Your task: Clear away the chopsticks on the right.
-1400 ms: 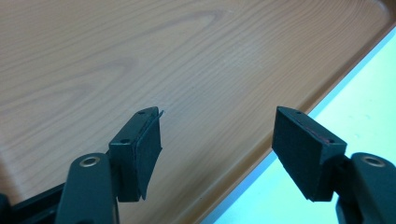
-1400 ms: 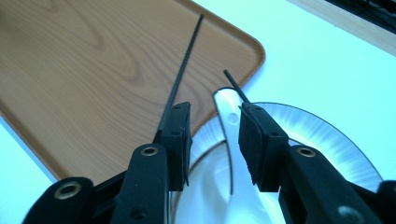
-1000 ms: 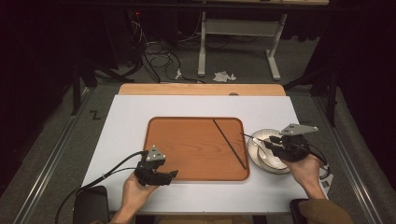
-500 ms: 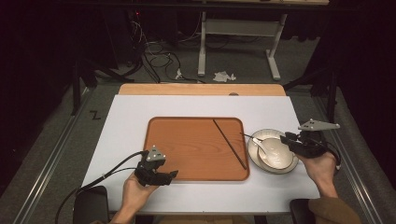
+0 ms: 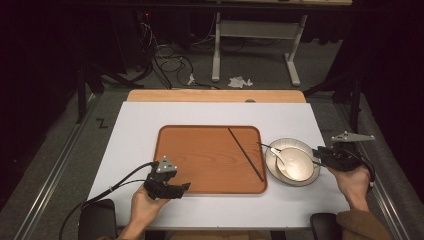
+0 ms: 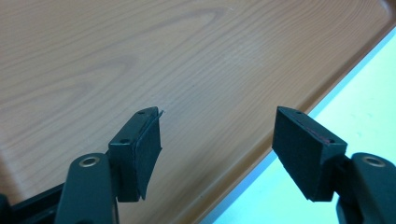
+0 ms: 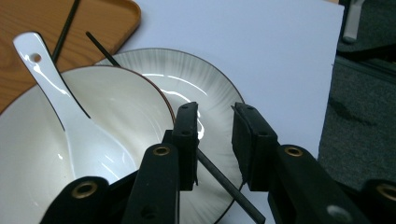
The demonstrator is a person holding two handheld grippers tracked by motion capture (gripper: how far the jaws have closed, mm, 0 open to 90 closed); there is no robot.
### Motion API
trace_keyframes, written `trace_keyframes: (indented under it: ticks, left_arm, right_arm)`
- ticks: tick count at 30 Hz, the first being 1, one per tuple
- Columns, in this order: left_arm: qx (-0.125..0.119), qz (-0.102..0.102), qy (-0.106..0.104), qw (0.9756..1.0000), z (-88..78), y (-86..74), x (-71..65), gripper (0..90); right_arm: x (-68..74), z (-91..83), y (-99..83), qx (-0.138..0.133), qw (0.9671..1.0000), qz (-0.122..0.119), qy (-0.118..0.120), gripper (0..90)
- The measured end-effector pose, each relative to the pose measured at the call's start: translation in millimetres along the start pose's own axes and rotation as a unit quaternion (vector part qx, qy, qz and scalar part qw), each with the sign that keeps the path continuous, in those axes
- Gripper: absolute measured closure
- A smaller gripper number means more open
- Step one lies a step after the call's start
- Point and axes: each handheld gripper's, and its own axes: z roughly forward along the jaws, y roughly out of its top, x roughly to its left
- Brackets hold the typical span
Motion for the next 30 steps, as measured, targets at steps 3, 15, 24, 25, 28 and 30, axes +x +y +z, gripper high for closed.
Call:
trace_keyframes:
  ticks: [3, 15, 24, 25, 28, 30]
  left_arm:
    - [0.001, 0.002, 0.000, 1.0000, -0.1, -0.3, -0.1, 32.4]
    - [0.001, -0.002, -0.001, 1.0000, 1.6, 0.1, 0.0, 32.3]
    - [0.002, -0.002, -0.002, 1.0000, 2.0, 0.2, -0.1, 32.2]
    - [0.004, -0.003, -0.002, 1.0000, 2.3, 0.4, 0.1, 32.2]
    - [0.001, -0.002, -0.003, 1.0000, 1.9, 0.5, 0.2, 32.2]
    - [0.001, -0.003, -0.002, 1.0000, 2.1, 0.3, 0.0, 32.1]
  right_arm:
    - [-1.1, 2.5, -2.4, 0.017, 0.9998, -0.004, -0.008, 72.1]
    - [-6.9, 18.2, -14.0, 0.074, 0.9973, -0.003, 0.004, 72.9]
    - [-2.8, 29.4, -12.0, 0.099, 0.9948, -0.024, -0.012, 77.6]
    - [-3.5, 30.1, -12.2, 0.096, 0.9951, -0.021, -0.005, 78.4]
    - [-6.7, 36.0, -14.8, 0.107, 0.9941, -0.019, -0.002, 81.3]
    - [-6.8, 36.9, -15.4, 0.108, 0.9939, -0.020, -0.003, 83.7]
